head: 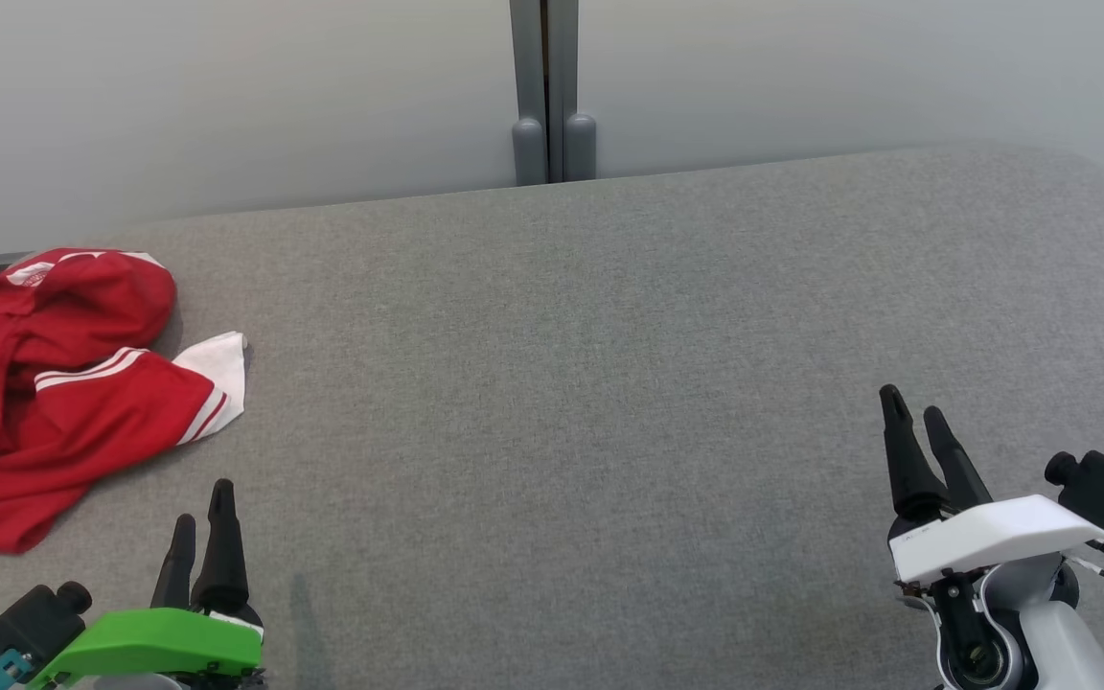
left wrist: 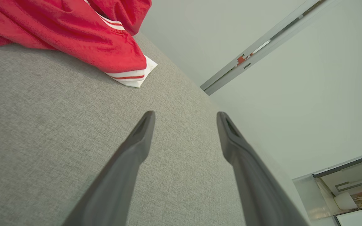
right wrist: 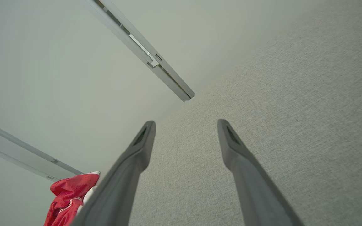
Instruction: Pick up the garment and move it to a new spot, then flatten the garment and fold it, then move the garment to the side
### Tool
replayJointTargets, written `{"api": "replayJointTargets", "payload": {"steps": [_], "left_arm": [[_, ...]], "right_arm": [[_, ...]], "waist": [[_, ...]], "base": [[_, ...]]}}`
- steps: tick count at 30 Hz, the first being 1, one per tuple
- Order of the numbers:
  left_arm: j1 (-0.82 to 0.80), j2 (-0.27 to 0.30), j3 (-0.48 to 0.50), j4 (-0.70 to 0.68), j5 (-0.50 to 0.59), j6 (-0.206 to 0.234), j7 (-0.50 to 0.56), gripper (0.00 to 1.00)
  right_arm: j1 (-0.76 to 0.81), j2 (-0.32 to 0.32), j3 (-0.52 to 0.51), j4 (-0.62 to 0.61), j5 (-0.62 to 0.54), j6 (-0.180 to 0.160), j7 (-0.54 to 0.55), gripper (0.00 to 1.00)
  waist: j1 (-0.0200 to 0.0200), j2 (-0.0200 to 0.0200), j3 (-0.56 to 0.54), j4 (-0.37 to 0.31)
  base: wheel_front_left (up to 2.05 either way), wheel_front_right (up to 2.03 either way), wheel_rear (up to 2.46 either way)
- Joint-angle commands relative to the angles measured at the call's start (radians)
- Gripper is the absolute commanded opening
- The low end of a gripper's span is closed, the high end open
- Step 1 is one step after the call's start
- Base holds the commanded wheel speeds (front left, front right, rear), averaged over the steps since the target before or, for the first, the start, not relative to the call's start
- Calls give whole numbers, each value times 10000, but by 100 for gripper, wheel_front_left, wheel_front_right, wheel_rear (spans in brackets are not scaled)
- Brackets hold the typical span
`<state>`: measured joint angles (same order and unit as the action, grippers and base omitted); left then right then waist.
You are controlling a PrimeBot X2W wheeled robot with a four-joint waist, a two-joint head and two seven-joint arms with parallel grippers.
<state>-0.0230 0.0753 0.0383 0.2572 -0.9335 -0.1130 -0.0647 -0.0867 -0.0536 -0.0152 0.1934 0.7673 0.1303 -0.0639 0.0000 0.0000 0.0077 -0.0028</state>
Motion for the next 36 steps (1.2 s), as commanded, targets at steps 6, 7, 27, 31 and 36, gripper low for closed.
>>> {"api": "replayJointTargets", "payload": {"steps": [6, 7, 27, 31, 36], "left_arm": [[96, 103, 43, -105, 1446, 62, -291, 100], [112, 96, 32, -114, 1585, 62, -314, 100], [452, 113, -100, -263, 4275, -25, -909, 100], [513, 113, -105, -319, 4690, -46, -1009, 100], [564, 147, -103, -345, 5164, -83, -1125, 100]], "right_arm": [[-248, -104, 60, -79, -1413, 3, -300, 100], [-257, -104, 65, -75, -1552, 3, -324, 100], [-306, -181, 342, 185, -4169, 3, -925, 100], [-272, -209, 342, 252, -4602, 4, -1016, 100], [-267, -218, 340, 309, -5098, 4, -1133, 100]], "waist": [[0, 0, 9, -21], [0, 0, 9, -21], [0, 0, 17, 2], [0, 0, 18, -3], [0, 0, 24, -28]], "base": [[0, 0, 0], [0, 0, 0], [0, 0, 0], [0, 0, 0], [0, 0, 0]]}}
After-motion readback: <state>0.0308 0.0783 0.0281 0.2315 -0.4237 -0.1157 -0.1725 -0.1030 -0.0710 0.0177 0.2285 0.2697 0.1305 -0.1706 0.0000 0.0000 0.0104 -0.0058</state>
